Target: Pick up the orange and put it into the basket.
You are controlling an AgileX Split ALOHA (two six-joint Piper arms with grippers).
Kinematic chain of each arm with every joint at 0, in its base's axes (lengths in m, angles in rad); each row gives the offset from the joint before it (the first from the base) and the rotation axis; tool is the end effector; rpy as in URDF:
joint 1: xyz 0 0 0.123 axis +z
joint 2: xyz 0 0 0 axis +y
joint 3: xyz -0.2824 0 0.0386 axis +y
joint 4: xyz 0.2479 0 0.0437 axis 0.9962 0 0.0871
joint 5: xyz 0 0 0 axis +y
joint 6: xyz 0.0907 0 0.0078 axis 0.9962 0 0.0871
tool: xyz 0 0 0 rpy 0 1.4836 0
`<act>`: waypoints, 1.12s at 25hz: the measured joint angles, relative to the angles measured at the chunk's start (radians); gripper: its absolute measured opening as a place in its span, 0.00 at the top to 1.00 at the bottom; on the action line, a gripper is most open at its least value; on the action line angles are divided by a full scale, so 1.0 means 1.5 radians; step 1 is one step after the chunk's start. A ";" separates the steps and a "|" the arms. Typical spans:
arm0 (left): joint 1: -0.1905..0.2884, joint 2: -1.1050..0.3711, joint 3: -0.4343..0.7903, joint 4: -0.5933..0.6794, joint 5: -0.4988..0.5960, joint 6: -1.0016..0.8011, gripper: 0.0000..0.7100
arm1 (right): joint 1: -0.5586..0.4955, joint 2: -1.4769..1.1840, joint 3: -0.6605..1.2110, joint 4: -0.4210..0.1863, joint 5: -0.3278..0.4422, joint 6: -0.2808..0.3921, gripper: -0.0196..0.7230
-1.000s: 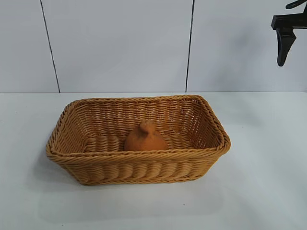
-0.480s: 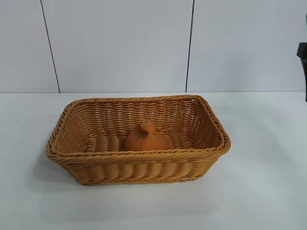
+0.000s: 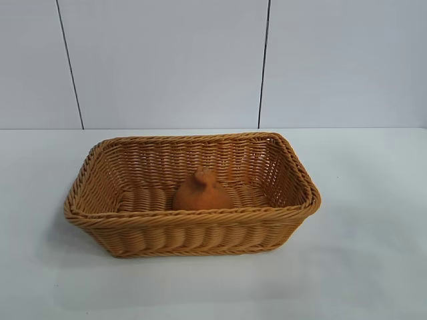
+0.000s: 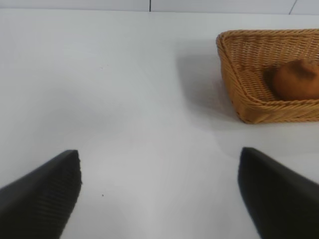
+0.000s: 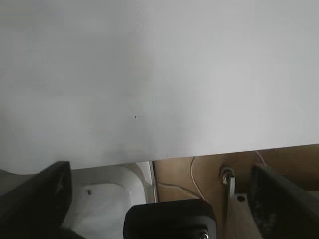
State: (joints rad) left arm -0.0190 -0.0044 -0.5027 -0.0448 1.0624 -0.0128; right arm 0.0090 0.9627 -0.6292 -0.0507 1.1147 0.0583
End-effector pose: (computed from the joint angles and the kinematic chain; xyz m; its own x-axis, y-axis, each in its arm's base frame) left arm -0.0060 -0.0035 0.2778 -0.4523 -0.0260 -0.8915 0.0383 0.9981 -0.0485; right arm 0.1378 -0.0029 0.2480 -0.9773 0.0271 -0.2102 0.0357 0.9987 -0.0370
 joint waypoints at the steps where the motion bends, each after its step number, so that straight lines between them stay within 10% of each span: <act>1: 0.000 0.000 0.000 0.000 0.000 0.000 0.14 | 0.000 -0.041 0.018 0.000 -0.011 0.000 0.08; 15: 0.000 0.000 0.000 0.000 0.000 0.000 0.14 | 0.000 -0.469 0.093 0.007 -0.060 -0.005 0.08; 28: 0.000 0.000 0.000 0.000 0.000 0.000 0.14 | 0.003 -0.514 0.093 0.010 -0.060 -0.005 0.08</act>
State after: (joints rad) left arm -0.0190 -0.0044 -0.5027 -0.0448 1.0624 -0.0128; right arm 0.0134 0.1921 -0.4904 -0.0352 1.0241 0.0511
